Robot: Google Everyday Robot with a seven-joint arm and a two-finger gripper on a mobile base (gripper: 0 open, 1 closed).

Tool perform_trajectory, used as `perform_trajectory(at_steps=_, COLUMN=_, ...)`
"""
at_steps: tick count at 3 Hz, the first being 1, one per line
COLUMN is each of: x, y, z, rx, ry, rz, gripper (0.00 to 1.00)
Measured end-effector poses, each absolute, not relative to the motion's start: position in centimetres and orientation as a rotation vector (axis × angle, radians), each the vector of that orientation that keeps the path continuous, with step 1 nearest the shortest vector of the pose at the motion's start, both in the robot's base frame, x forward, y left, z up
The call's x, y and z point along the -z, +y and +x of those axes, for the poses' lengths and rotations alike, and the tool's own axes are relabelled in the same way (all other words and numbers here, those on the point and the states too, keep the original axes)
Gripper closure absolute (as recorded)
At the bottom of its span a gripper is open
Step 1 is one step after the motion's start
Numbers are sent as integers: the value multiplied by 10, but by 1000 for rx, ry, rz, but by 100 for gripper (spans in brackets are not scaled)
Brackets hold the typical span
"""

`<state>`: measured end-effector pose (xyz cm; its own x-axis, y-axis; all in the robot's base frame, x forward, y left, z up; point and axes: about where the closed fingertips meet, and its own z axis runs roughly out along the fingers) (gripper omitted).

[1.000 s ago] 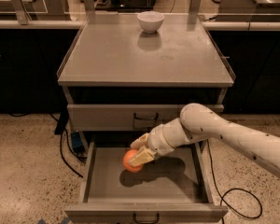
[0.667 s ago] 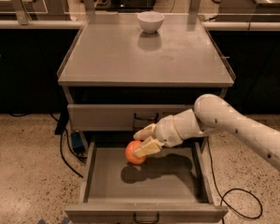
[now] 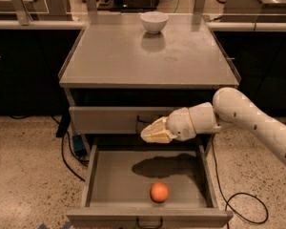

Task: Pick orange from middle drawer and place on counter

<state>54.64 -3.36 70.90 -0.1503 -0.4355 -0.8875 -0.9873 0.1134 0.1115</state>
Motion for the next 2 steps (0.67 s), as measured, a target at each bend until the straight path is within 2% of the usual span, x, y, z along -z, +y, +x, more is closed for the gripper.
perform_trajectory(at_steps=2, x=-709, y=-34, z=546, rx=-990, ry=1686, rz=-1403, gripper=50)
